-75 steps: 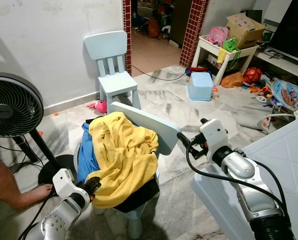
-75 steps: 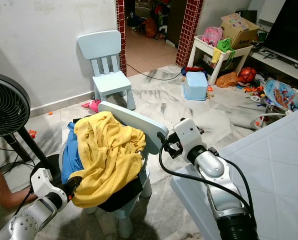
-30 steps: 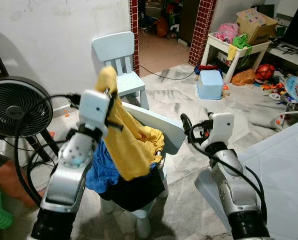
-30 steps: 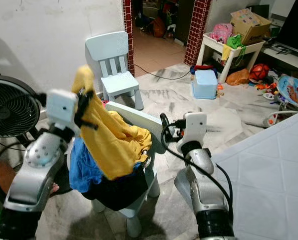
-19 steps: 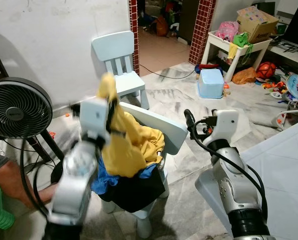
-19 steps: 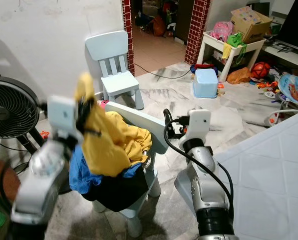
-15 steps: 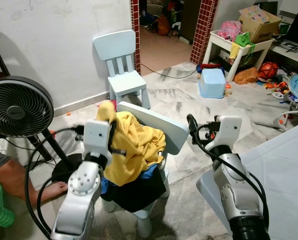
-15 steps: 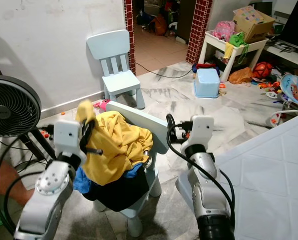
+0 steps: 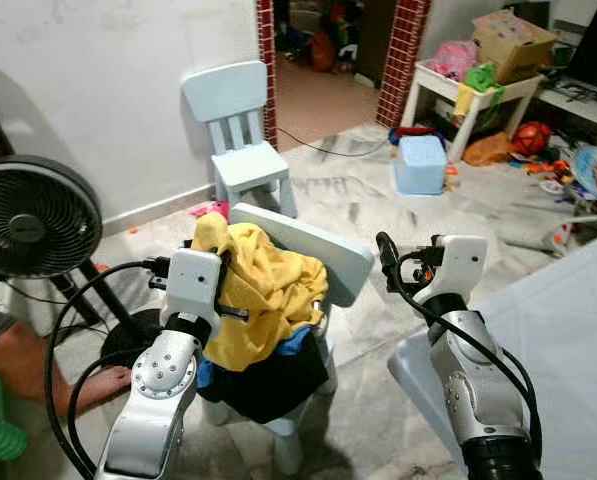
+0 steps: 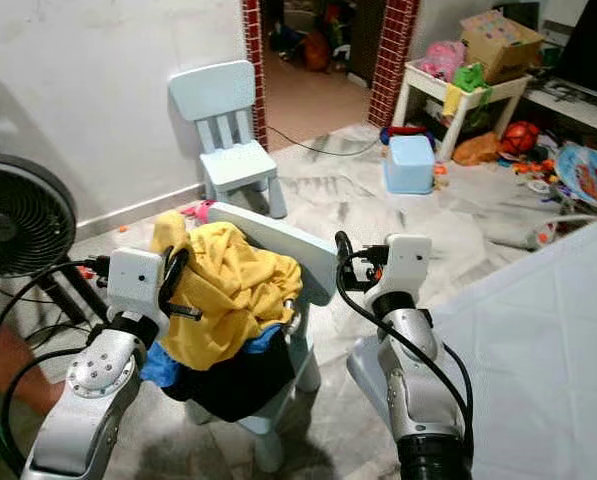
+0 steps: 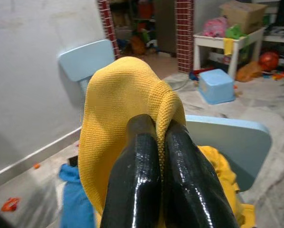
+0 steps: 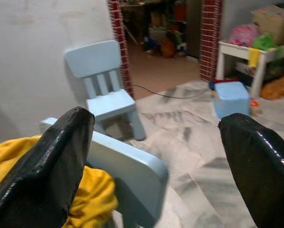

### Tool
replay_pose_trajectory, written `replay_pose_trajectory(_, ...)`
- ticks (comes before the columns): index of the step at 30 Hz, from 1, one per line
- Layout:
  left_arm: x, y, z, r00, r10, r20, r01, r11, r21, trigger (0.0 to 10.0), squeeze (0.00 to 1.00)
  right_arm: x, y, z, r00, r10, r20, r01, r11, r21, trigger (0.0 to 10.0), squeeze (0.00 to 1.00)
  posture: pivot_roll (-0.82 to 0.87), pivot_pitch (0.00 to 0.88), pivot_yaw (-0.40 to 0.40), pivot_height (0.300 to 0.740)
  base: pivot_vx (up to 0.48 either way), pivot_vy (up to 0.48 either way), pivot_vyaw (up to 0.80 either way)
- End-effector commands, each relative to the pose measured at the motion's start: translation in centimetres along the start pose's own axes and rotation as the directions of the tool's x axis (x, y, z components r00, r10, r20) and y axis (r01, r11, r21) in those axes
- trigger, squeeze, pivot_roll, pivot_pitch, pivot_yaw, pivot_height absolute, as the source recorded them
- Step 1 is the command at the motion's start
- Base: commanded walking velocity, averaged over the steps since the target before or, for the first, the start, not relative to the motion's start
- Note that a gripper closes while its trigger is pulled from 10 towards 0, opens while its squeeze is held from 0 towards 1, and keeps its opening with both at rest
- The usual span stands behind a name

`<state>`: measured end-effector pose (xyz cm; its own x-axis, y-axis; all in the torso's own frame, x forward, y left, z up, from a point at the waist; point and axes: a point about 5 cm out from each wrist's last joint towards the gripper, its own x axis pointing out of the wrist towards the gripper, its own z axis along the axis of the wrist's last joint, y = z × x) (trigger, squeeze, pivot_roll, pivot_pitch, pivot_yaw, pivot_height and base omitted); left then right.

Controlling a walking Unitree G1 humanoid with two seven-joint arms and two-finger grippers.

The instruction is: Hang hanger

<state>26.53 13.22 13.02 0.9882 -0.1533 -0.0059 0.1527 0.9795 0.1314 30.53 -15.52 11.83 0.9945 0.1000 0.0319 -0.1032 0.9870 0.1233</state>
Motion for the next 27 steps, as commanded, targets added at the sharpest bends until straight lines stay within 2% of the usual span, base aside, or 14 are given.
replay_pose_trajectory(1,-0.1,-0.3,0.0,1.000,-0.005,0.005,0.005,1.000,0.020,10.0,0.00,0.2,0.0,0.5,1.000,-0.001,0.010,0.001,1.000,0.002,10.0,0.00,-0.03,0.000,0.016,0.740,0.000,0.000,0.00)
replay_pose_trajectory(5,0.0,-1.3,0.1,0.999,-0.047,0.018,0.046,0.998,0.042,10.0,0.00,0.2,-0.1,0.6,1.000,-0.004,0.012,0.004,1.000,-0.004,10.0,0.00,-0.03,0.000,0.018,0.740,0.000,0.000,0.00)
replay_pose_trajectory(10,0.1,-1.5,0.2,0.997,-0.065,0.029,0.064,0.997,0.051,10.0,0.00,0.3,-0.1,0.6,1.000,-0.003,0.010,0.003,1.000,-0.011,10.0,0.00,-0.03,0.000,0.016,0.740,0.000,0.000,0.00)
replay_pose_trajectory(15,0.1,-1.1,0.3,0.999,-0.041,0.027,0.041,0.999,0.003,10.0,0.00,0.4,0.0,0.5,1.000,0.007,0.004,-0.007,1.000,-0.017,10.0,0.00,-0.03,0.000,0.011,0.740,0.000,0.000,0.00)
replay_pose_trajectory(21,0.0,-1.3,0.2,0.993,-0.114,0.035,0.115,0.993,-0.032,10.0,0.00,0.5,0.2,0.5,1.000,0.021,0.001,-0.021,0.999,-0.036,10.0,0.00,-0.03,0.000,0.007,0.740,0.000,0.000,0.00)
replay_pose_trajectory(27,-0.1,-1.5,0.2,0.991,-0.131,0.027,0.132,0.990,-0.045,10.0,0.00,0.4,0.1,0.3,1.000,0.020,-0.009,-0.021,0.999,-0.036,10.0,0.00,-0.03,0.000,0.005,0.740,0.000,-0.049,0.00)
